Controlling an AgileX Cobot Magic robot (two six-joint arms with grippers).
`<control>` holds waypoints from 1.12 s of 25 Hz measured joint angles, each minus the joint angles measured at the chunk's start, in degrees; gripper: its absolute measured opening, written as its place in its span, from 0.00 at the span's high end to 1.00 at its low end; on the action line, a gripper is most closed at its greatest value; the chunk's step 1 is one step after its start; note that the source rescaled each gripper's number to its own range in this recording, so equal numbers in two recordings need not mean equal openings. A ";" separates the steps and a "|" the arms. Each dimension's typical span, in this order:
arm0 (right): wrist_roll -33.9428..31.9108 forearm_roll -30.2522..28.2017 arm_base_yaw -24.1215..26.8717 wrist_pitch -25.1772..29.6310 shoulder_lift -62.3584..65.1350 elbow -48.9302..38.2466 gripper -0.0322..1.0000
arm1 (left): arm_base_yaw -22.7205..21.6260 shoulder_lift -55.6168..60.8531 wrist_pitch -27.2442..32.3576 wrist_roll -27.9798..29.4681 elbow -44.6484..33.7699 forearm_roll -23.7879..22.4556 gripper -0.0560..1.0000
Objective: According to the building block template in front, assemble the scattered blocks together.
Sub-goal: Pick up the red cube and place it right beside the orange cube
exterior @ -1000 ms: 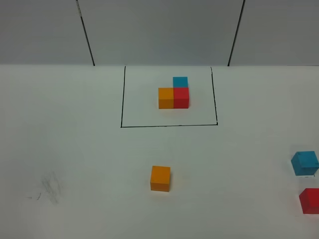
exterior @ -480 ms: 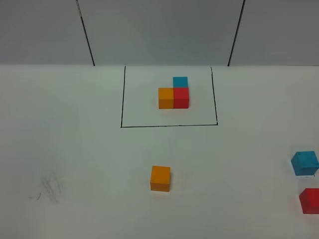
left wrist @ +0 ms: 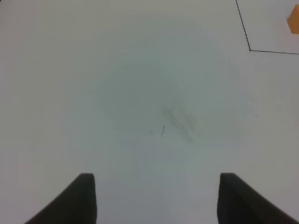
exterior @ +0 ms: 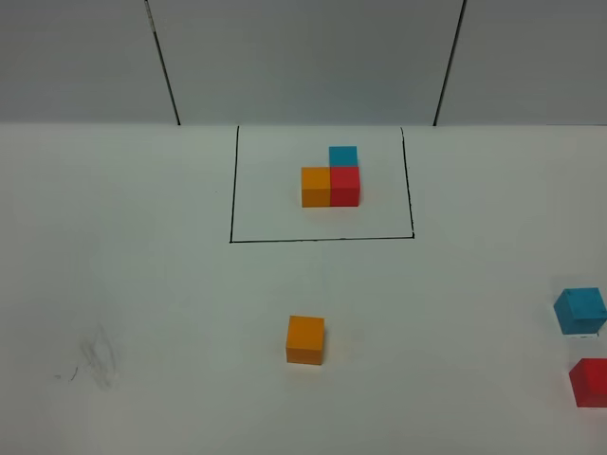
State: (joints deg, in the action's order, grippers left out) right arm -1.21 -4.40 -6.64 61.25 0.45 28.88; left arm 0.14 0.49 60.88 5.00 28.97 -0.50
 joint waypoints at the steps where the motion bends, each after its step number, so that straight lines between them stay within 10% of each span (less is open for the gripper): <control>1: 0.00 0.00 0.00 0.00 0.00 0.00 0.97 | 0.00 0.00 0.00 0.00 0.00 0.00 0.71; 10: -0.06 0.00 0.00 0.00 -0.11 0.00 0.83 | 0.00 0.00 0.00 0.00 0.00 0.00 0.71; 17: 1.64 0.85 0.00 -3.78 -11.53 1.45 0.07 | 0.00 0.00 0.00 0.00 0.00 0.00 0.71; 28: -0.46 -3.67 0.00 -13.91 -45.58 6.12 0.00 | 0.00 0.00 0.00 0.00 0.00 0.00 0.71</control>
State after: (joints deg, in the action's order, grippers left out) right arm -1.67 -8.07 -6.64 47.34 -45.14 35.01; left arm 0.14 0.49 60.88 5.00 28.97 -0.50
